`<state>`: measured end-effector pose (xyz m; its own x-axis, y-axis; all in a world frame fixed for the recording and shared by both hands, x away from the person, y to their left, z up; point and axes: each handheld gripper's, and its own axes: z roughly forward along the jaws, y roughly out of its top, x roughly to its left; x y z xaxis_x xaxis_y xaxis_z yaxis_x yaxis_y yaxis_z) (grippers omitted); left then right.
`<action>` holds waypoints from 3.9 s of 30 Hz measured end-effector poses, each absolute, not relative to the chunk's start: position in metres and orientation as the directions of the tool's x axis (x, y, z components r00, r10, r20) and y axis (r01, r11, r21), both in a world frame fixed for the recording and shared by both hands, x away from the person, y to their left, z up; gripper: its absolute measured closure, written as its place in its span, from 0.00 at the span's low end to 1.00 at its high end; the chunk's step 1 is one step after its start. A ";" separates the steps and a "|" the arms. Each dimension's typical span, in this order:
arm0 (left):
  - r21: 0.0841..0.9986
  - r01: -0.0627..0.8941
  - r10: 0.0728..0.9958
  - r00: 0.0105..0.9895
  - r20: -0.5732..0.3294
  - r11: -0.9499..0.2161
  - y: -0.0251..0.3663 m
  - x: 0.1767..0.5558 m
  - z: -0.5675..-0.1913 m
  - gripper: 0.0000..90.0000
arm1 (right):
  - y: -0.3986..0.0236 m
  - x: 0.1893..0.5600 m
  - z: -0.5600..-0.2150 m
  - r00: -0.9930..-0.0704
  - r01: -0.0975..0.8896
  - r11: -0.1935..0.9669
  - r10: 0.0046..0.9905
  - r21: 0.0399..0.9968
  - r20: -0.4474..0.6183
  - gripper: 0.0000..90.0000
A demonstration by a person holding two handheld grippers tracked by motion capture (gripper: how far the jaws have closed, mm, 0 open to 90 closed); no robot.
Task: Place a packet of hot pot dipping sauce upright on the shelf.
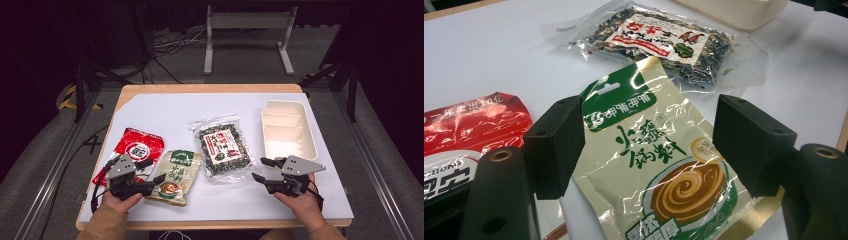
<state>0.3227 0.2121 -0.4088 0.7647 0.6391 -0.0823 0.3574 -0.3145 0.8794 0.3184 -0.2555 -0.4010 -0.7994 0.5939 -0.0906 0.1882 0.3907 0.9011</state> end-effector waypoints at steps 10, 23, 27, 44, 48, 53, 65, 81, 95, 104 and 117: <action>0.879 0.358 0.654 0.753 -0.074 -0.314 0.213 0.323 -0.409 0.33 | -0.245 0.324 -0.395 -0.812 0.201 0.404 0.578 0.892 -0.078 0.46; 0.868 0.375 0.663 0.745 -0.072 -0.327 0.212 0.326 -0.414 0.33 | -0.211 0.337 -0.367 -0.851 0.158 0.457 0.513 0.875 -0.114 0.50; 0.868 0.372 0.667 0.743 -0.066 -0.328 0.213 0.327 -0.414 0.33 | -0.201 0.342 -0.363 -0.860 0.163 0.473 0.498 0.866 -0.111 0.50; 0.864 0.380 0.673 0.737 -0.068 -0.329 0.214 0.328 -0.416 0.33 | -0.170 0.357 -0.349 -0.889 0.156 0.499 0.447 0.852 -0.100 0.52; 0.861 0.386 0.673 0.736 -0.072 -0.331 0.214 0.328 -0.417 0.33 | -0.160 0.365 -0.348 -0.894 0.182 0.531 0.440 0.828 -0.085 0.53; 0.860 0.385 0.674 0.735 -0.067 -0.334 0.215 0.327 -0.417 0.33 | -0.149 0.377 -0.345 -0.900 0.209 0.570 0.429 0.795 -0.071 0.54; 0.850 0.406 0.687 0.723 -0.074 -0.335 0.221 0.324 -0.420 0.33 | -0.130 0.413 -0.342 -0.904 0.294 0.615 0.428 0.732 0.003 0.53; 0.834 0.427 0.678 0.730 -0.088 -0.350 0.218 0.331 -0.425 0.33 | -0.107 0.441 -0.355 -0.907 0.366 0.681 0.414 0.634 0.079 0.52; 0.818 0.432 0.663 0.744 -0.085 -0.380 0.213 0.333 -0.428 0.33 | -0.086 0.455 -0.373 -0.907 0.392 0.704 0.403 0.593 0.121 0.48; 0.820 0.423 0.660 0.747 -0.076 -0.385 0.213 0.333 -0.428 0.33 | -0.071 0.463 -0.392 -0.901 0.421 0.705 0.399 0.570 0.171 0.48; 0.825 0.419 0.665 0.744 -0.071 -0.381 0.213 0.332 -0.427 0.33 | -0.060 0.460 -0.406 -0.886 0.465 0.703 0.372 0.539 0.279 0.54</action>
